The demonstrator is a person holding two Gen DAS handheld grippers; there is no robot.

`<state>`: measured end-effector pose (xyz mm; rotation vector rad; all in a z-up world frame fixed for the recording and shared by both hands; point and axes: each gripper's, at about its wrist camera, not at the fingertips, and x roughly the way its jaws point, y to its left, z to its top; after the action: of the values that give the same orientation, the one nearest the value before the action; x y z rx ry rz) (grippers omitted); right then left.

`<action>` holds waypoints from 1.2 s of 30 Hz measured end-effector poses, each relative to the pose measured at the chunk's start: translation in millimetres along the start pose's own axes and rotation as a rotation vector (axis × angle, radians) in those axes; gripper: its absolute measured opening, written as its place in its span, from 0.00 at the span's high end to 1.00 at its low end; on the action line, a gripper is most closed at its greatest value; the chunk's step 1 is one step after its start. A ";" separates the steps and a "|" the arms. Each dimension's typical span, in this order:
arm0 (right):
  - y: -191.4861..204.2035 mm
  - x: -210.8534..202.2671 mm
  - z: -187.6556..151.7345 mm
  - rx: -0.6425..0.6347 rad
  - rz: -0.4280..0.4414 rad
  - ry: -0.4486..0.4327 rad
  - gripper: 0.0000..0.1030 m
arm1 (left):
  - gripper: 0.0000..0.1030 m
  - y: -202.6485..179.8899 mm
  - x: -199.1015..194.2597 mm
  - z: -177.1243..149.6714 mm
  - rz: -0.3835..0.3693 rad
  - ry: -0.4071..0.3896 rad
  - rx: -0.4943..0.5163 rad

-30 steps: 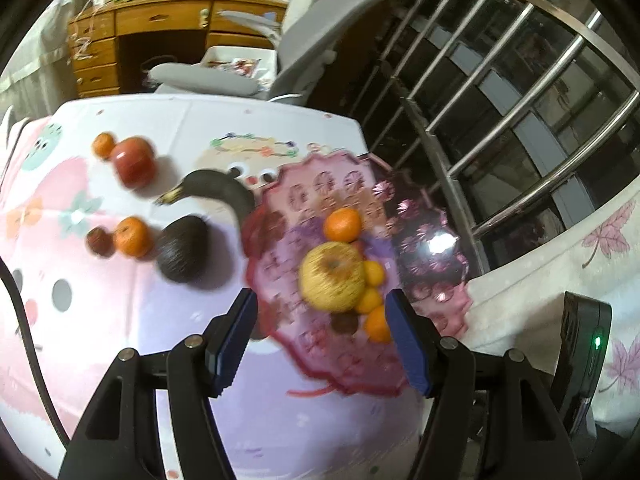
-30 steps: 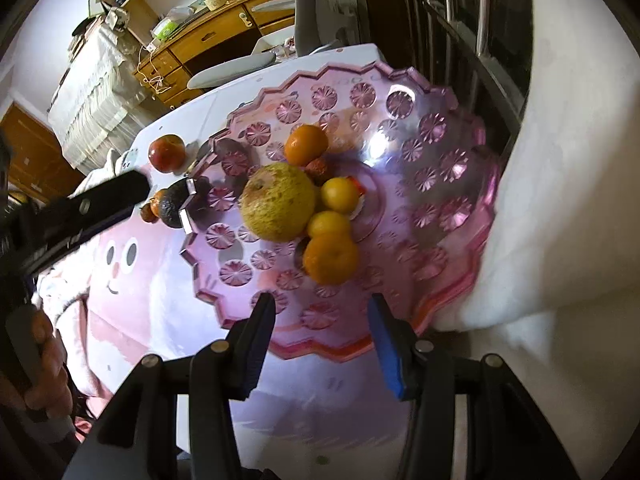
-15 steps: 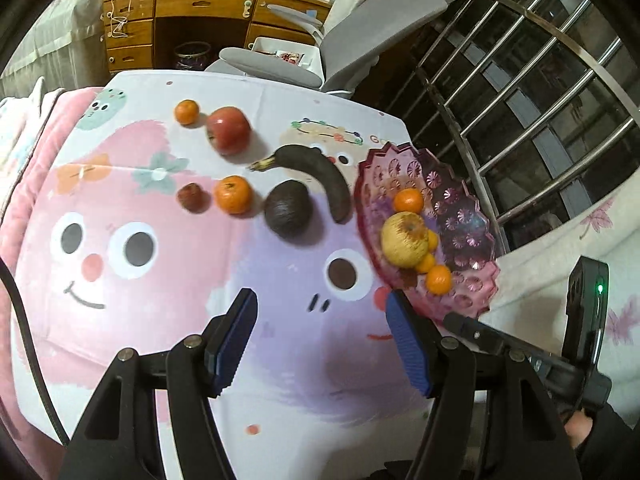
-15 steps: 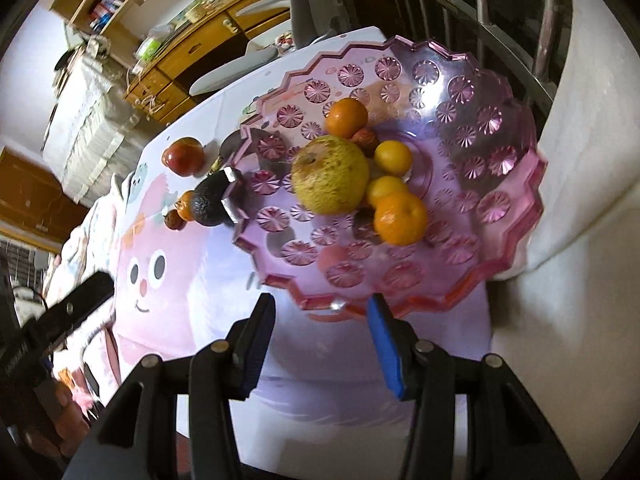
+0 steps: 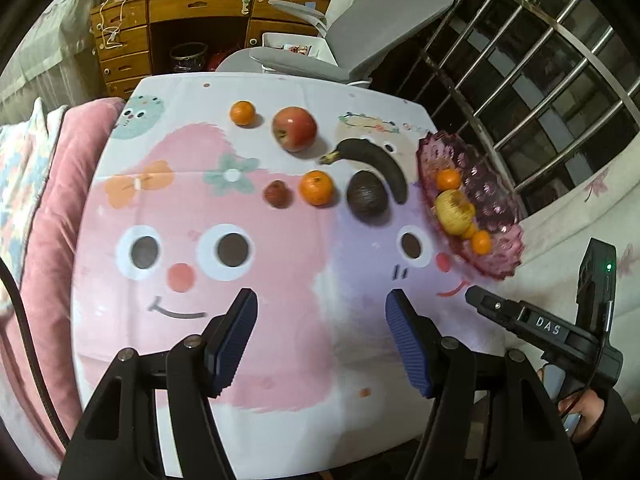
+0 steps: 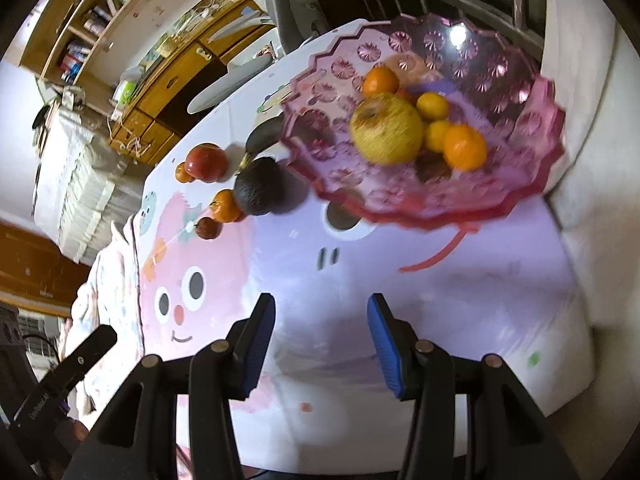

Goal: Organize fruits
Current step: 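Move both tools back over the fruits on the cloth, then close the left tool on an orange while the right tool grasps the dark avocado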

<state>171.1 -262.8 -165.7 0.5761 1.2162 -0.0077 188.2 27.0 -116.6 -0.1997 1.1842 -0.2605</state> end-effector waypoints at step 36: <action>66.5 94.1 27.2 -0.061 -0.033 -0.182 0.35 | 0.21 10.2 111.2 121.0 0.026 0.218 0.347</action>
<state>249.7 -189.4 -215.3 0.4910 1.0450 -0.0498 341.0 5.1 -173.8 0.1511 1.3343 -0.4679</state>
